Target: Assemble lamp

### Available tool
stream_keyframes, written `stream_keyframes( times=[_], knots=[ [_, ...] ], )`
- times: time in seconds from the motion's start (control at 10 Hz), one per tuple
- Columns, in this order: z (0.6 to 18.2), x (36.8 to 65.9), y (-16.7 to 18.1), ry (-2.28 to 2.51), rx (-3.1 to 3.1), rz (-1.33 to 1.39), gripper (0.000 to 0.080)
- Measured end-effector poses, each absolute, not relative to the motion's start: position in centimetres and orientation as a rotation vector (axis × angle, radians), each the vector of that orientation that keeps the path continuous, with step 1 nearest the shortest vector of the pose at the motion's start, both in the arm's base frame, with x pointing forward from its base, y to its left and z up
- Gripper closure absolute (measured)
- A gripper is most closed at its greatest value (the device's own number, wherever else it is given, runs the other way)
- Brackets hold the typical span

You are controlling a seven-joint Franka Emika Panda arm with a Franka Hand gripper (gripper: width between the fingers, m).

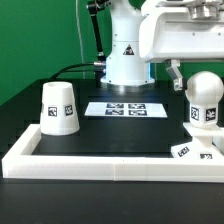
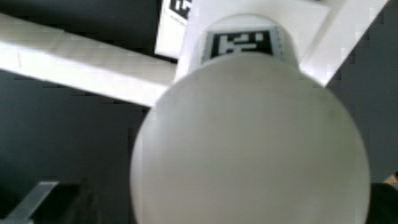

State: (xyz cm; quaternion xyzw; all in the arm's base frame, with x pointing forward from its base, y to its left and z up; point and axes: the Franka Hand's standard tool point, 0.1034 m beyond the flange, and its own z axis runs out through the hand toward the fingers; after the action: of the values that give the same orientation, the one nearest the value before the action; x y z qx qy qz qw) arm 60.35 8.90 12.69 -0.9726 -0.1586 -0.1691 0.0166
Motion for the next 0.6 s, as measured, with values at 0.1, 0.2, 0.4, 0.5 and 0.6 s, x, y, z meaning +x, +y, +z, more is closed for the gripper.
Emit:
stream_keyframes(
  times=[0.1, 0.2, 0.4, 0.5, 0.6],
  knots=[
    [12.43, 59.89, 9.20, -0.479, -3.032, -0.371, 0.0101],
    [12.61, 60.03, 9.47, -0.472, -3.031, -0.278, 0.0101],
    [12.37, 59.38, 9.85, -0.472, -3.033, -0.080, 0.0101],
    [12.41, 59.76, 9.95, -0.482, -3.030, -0.013, 0.0101],
    [12.32, 60.23, 9.75, -0.478, -3.030, -0.020, 0.0101]
  ],
)
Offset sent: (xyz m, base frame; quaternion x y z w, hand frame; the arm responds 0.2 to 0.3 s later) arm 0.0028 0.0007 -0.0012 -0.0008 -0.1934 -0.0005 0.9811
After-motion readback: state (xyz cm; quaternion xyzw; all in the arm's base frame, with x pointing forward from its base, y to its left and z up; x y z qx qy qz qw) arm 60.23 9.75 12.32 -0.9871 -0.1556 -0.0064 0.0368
